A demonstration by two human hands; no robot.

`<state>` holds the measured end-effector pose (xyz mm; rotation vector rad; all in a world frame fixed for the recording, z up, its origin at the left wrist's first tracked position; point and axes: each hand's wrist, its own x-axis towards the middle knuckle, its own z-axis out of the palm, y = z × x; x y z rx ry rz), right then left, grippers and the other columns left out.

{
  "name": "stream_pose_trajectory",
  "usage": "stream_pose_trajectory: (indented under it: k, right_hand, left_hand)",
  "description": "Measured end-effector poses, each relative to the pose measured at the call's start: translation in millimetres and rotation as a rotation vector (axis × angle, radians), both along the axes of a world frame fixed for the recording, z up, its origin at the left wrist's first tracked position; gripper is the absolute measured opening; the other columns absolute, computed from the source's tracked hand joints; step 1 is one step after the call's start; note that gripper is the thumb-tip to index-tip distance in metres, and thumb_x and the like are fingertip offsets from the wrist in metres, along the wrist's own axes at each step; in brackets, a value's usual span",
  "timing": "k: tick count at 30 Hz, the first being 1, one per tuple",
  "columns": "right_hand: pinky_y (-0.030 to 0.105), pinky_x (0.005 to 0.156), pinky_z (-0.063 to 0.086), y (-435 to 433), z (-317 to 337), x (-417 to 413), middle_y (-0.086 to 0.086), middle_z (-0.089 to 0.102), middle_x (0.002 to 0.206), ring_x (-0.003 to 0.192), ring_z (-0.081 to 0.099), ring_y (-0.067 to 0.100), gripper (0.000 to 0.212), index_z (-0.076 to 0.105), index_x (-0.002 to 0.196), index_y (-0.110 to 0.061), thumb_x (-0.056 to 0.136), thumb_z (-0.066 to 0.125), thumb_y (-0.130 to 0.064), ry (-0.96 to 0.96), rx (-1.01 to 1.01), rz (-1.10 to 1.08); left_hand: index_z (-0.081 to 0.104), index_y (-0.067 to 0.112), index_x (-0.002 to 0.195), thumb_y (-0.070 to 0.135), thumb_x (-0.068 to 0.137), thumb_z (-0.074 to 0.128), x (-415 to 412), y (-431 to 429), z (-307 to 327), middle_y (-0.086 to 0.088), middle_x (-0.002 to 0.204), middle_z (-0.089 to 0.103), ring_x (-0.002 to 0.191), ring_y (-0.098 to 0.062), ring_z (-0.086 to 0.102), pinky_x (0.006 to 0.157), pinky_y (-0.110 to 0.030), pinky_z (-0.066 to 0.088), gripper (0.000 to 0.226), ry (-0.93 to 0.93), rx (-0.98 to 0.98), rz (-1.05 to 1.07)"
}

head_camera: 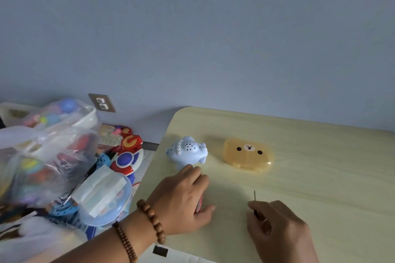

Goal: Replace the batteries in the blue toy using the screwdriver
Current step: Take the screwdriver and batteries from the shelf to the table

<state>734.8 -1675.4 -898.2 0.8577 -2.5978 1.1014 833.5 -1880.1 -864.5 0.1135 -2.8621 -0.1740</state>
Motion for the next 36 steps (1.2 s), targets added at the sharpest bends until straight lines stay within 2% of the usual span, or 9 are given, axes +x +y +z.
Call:
stream_pose_trajectory:
  k: [2, 5, 12, 15, 19, 24, 27, 29, 36]
  right_hand:
    - [0.017, 0.047, 0.044, -3.8, -2.0, -5.5, -0.005, 0.062, 0.060, 0.039, 0.053, 0.007, 0.012, 0.078, 0.065, -0.027, 0.060, 0.075, -0.017, 0.059, -0.021, 0.062]
    - [0.017, 0.050, 0.043, -5.8, -3.0, -8.4, -0.006, 0.061, 0.061, 0.042, 0.051, 0.007, 0.008, 0.077, 0.065, -0.028, 0.064, 0.074, -0.020, 0.022, 0.001, 0.136]
    - [0.015, 0.051, 0.043, -5.3, -5.5, -12.4, -0.009, 0.063, 0.067, 0.042, 0.048, 0.003, 0.011, 0.080, 0.072, -0.025, 0.077, 0.070, -0.025, -0.039, 0.071, 0.214]
    - [0.018, 0.052, 0.043, -6.9, -3.9, -12.7, -0.007, 0.064, 0.068, 0.042, 0.051, 0.006, 0.009, 0.081, 0.074, -0.024, 0.076, 0.073, -0.022, -0.044, 0.113, 0.206]
    - [0.021, 0.058, 0.044, -12.0, -5.4, -11.3, -0.005, 0.065, 0.068, 0.044, 0.054, 0.009, 0.017, 0.082, 0.075, -0.025, 0.079, 0.066, -0.030, 0.008, 0.177, 0.162]
    - [0.021, 0.054, 0.041, -15.1, -8.6, -6.5, -0.004, 0.064, 0.067, 0.041, 0.051, 0.012, 0.012, 0.081, 0.072, -0.026, 0.079, 0.071, -0.024, 0.067, 0.156, 0.133]
    - [0.022, 0.047, 0.039, -11.5, -14.2, -4.8, -0.001, 0.065, 0.070, 0.043, 0.053, 0.016, 0.008, 0.080, 0.074, -0.025, 0.077, 0.072, -0.025, 0.123, 0.139, 0.107]
    - [0.026, 0.040, 0.043, -10.7, -16.3, -0.9, 0.000, 0.064, 0.073, 0.044, 0.054, 0.017, 0.009, 0.079, 0.075, -0.023, 0.078, 0.071, -0.025, 0.137, 0.104, 0.090]
    - [0.029, 0.041, 0.047, -7.6, -15.3, 12.5, -0.007, 0.057, 0.078, 0.046, 0.054, 0.019, 0.007, 0.074, 0.075, -0.024, 0.081, 0.076, -0.021, 0.109, 0.106, 0.050]
  left_hand:
    - [0.054, 0.016, 0.073, 0.051, 0.069, 0.069, -2.8, -1.3, -6.8, 0.001, 0.077, 0.051, 0.071, -0.020, 0.053, 0.041, -0.034, 0.047, 0.038, 0.006, 0.017, 0.028]
    - [0.057, 0.014, 0.073, 0.048, 0.069, 0.073, -2.6, 0.7, -15.1, -0.001, 0.077, 0.051, 0.073, -0.023, 0.053, 0.043, -0.036, 0.048, 0.038, -0.029, 0.063, 0.025]
    - [0.064, 0.011, 0.075, 0.048, 0.068, 0.075, -9.0, -2.5, -18.8, -0.005, 0.080, 0.056, 0.072, -0.028, 0.057, 0.044, -0.038, 0.048, 0.039, -0.142, 0.086, 0.037]
    - [0.064, 0.011, 0.073, 0.048, 0.065, 0.077, -11.1, -3.4, -19.2, -0.004, 0.080, 0.057, 0.071, -0.028, 0.058, 0.040, -0.038, 0.046, 0.040, -0.157, 0.111, 0.041]
    - [0.066, 0.013, 0.074, 0.049, 0.059, 0.077, -13.7, -3.9, -18.7, -0.005, 0.080, 0.059, 0.073, -0.028, 0.058, 0.037, -0.034, 0.044, 0.041, -0.157, 0.130, 0.041]
    - [0.065, 0.015, 0.078, 0.051, 0.059, 0.072, -12.9, -4.8, -25.8, -0.003, 0.082, 0.057, 0.073, -0.028, 0.060, 0.032, -0.031, 0.041, 0.041, -0.114, 0.112, 0.028]
    - [0.062, 0.018, 0.085, 0.054, 0.064, 0.066, -11.1, -3.4, -31.7, -0.001, 0.087, 0.055, 0.078, -0.027, 0.059, 0.034, -0.032, 0.045, 0.042, -0.082, 0.089, 0.010]
    - [0.059, 0.019, 0.089, 0.055, 0.068, 0.063, -8.3, -1.4, -34.1, 0.002, 0.088, 0.054, 0.079, -0.024, 0.059, 0.037, -0.035, 0.047, 0.042, -0.055, 0.072, 0.004]
    - [0.053, 0.023, 0.086, 0.061, 0.074, 0.057, 3.6, -0.8, -36.3, 0.006, 0.087, 0.049, 0.082, -0.020, 0.056, 0.043, -0.034, 0.049, 0.040, 0.012, 0.036, -0.002]
